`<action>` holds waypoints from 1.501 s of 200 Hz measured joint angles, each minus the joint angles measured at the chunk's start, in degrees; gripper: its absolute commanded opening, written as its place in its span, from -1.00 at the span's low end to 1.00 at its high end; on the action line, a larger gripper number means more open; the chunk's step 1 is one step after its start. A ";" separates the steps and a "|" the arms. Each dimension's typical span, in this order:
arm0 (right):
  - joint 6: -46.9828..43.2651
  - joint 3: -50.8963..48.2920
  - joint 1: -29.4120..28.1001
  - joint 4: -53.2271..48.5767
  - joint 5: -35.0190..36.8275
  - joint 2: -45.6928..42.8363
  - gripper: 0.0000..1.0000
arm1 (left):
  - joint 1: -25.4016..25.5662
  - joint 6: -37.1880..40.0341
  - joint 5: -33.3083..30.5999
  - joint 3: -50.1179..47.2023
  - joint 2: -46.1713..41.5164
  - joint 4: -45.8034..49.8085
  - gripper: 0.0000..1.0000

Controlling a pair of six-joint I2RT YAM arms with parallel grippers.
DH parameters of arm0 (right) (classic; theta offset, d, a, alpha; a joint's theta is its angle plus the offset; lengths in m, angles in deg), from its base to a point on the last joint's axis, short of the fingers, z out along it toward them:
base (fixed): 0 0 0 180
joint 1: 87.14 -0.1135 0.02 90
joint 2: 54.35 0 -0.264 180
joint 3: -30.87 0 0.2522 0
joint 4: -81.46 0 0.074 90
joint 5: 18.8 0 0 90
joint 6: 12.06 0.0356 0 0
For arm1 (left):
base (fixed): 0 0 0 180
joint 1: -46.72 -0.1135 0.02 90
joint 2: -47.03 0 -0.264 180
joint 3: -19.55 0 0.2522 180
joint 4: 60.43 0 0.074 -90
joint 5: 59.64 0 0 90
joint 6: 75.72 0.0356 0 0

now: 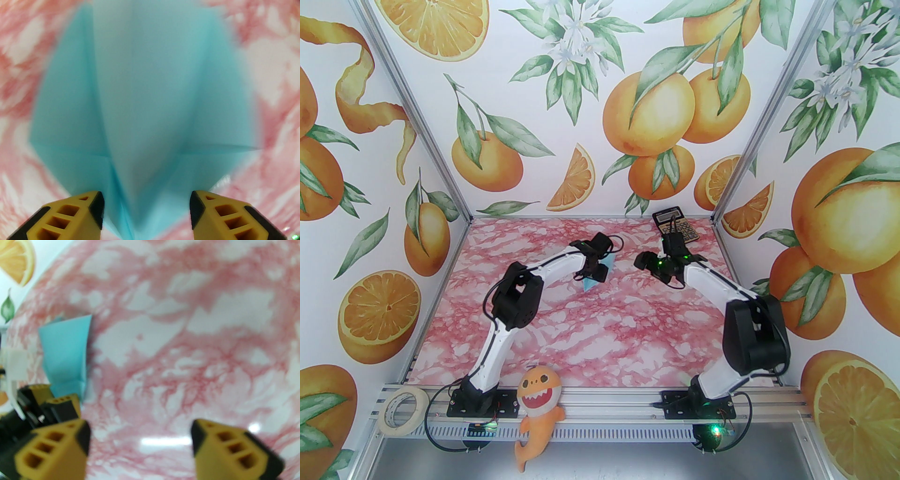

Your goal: Fold a paper plane with a square sheet of paper (fold left side to right side)

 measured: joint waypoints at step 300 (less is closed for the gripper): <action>-30.64 -46.23 1.97 76.17 27.61 -3.37 1.00 | -34.40 24.48 -8.04 -83.60 -35.50 -95.19 1.00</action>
